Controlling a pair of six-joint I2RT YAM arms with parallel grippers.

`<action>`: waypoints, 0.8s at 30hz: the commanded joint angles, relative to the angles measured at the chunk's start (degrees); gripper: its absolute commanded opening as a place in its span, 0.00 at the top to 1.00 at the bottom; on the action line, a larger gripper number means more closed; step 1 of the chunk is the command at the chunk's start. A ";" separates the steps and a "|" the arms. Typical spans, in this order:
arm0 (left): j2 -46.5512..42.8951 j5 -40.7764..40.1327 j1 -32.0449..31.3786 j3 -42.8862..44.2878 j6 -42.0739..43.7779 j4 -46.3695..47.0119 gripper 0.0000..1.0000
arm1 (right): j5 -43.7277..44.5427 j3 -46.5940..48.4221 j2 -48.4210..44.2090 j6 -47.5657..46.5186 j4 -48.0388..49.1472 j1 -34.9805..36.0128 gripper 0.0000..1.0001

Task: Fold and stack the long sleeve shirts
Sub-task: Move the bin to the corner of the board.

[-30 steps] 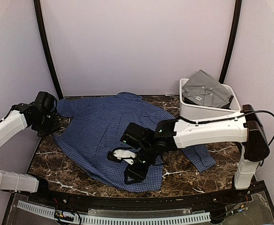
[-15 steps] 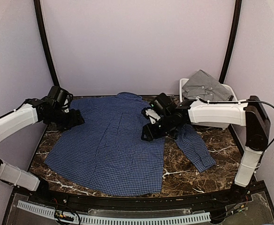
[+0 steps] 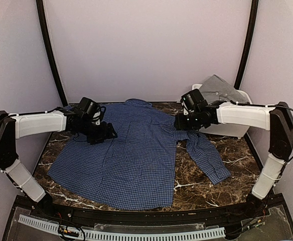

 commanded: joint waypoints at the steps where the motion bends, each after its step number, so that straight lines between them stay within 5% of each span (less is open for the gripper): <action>1: 1.41 2.39 -0.66 2.40 0.28 2.82 0.22 | 3.51 -3.22 -5.26 1.76 2.27 -2.46 0.44; 13: 2.92 3.45 -0.73 3.87 1.77 3.19 0.22 | 0.23 3.99 6.60 -2.55 4.61 -12.56 0.55; 20: 2.75 3.58 -0.73 3.61 2.02 3.70 0.22 | -0.21 15.31 14.20 -5.25 2.82 -16.64 0.55; 24: 3.03 4.00 -0.73 3.55 2.12 4.30 0.22 | -1.87 17.77 14.84 -7.67 1.97 -16.20 0.46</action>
